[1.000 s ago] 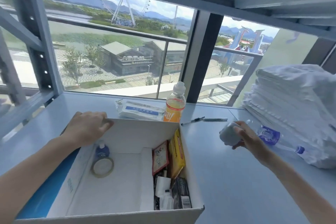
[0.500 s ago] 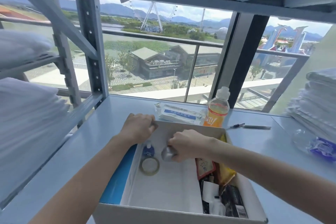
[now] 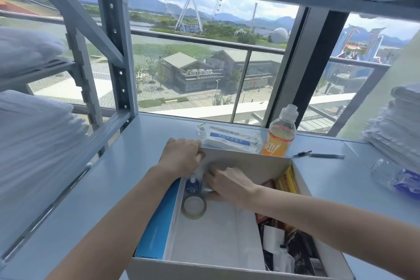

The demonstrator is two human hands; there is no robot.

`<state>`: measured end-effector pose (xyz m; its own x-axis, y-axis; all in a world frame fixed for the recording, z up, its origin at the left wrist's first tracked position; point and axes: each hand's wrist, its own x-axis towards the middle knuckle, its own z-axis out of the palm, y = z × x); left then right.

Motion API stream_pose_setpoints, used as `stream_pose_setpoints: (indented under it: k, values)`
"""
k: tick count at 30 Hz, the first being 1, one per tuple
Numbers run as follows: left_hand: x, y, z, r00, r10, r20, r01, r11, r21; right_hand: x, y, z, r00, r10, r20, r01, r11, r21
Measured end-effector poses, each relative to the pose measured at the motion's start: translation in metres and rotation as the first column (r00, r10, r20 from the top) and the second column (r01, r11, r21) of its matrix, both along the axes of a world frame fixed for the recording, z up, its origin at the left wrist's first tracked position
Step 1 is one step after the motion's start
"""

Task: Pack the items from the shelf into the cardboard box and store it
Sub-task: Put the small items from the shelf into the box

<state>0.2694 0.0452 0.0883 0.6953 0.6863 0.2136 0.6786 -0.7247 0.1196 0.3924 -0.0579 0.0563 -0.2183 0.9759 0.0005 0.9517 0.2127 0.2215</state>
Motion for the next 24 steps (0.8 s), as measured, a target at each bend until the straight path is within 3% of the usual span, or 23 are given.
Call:
stream_pose_setpoints:
  k: [12,19,24]
  values:
    - [-0.001,0.000,-0.001,1.000,-0.007,0.019,0.007,1.000,0.011,0.008,-0.007,0.025,0.963,-0.115,-0.245,0.089,0.989,-0.115]
    - [-0.001,0.002,-0.003,1.000,-0.012,0.007,0.011,1.000,0.024,0.053,-0.045,0.063,0.854,-0.111,-0.508,0.126,0.992,-0.006]
    - [0.001,0.000,-0.003,1.000,-0.024,-0.006,0.024,0.999,0.034,0.103,-0.089,0.081,0.811,-0.113,-0.574,0.231,0.963,0.137]
